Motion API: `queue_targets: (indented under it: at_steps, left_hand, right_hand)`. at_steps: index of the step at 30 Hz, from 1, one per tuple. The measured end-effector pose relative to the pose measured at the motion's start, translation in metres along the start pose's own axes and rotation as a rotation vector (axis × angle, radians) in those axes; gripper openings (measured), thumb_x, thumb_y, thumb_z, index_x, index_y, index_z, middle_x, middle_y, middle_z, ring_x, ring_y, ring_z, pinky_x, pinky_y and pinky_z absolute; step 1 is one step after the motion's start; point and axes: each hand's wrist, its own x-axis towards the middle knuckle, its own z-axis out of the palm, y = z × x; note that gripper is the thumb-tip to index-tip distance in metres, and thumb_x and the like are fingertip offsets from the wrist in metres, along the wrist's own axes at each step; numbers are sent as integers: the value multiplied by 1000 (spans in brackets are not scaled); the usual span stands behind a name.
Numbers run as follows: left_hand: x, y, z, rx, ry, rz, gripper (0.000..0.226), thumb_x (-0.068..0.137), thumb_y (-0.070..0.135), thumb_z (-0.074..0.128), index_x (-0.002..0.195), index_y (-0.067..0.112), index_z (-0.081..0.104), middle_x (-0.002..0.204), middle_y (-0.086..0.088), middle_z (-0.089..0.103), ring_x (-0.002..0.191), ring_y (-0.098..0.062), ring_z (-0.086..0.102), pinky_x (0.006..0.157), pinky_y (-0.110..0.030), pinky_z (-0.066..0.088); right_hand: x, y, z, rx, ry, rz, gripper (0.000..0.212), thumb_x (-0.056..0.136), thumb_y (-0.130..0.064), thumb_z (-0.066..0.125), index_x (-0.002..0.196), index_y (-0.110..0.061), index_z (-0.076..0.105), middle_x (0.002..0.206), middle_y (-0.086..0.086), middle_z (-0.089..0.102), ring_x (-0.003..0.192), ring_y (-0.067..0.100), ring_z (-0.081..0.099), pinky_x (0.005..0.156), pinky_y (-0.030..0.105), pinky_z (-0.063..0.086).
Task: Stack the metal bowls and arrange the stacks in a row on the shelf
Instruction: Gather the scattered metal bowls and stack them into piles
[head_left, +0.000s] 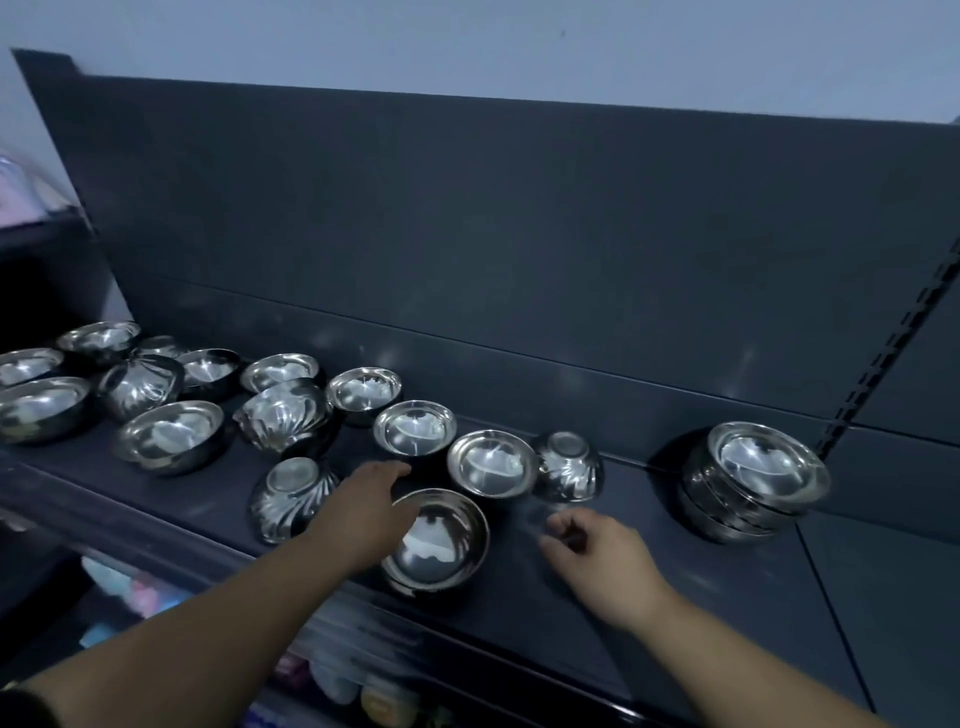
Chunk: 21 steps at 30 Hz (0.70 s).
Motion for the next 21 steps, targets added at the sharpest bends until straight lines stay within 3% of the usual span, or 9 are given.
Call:
queue_targets:
  at_steps: [5, 9, 13, 17, 21]
  left_hand:
    - [-2, 0, 11, -68, -98, 59, 50, 88, 46, 60, 135, 28, 53, 134, 7, 59, 119, -9, 56, 98, -21, 42]
    - [15, -2, 0, -76, -40, 152, 49, 89, 42, 61, 136, 27, 53, 137, 4, 55, 124, -12, 52, 101, -22, 38]
    - [48, -9, -10, 19, 24, 282, 49, 91, 35, 58, 138, 24, 50, 141, 2, 51, 130, -14, 47, 107, -26, 36]
    - [74, -15, -8, 153, -98, 309, 51, 91, 35, 55, 141, 25, 46, 144, 1, 49, 132, -18, 46, 109, -33, 38]
    - [93, -20, 2, 159, -135, 253, 48, 91, 39, 52, 137, 28, 50, 146, -1, 47, 133, -21, 44, 110, -36, 38]
  right_hand:
    - [24, -12, -4, 126, 100, 136, 18, 86, -35, 70, 101, -28, 66, 98, -8, 67, 101, 13, 64, 83, 18, 40]
    - [39, -26, -3, 150, 199, 227, 28, 86, -35, 69, 112, -23, 66, 99, -4, 68, 103, 19, 63, 85, 24, 44]
    - [47, -36, 9, 187, 237, 330, 33, 88, -36, 67, 117, -21, 62, 103, -2, 68, 94, 16, 59, 78, 21, 40]
    - [53, -40, 17, 161, 219, 420, 29, 88, -43, 65, 106, -21, 63, 94, -1, 66, 92, 19, 62, 77, 24, 44]
    - [60, -35, 24, 368, 166, 509, 18, 88, -33, 69, 91, -16, 65, 82, 8, 73, 73, 28, 73, 72, 40, 62]
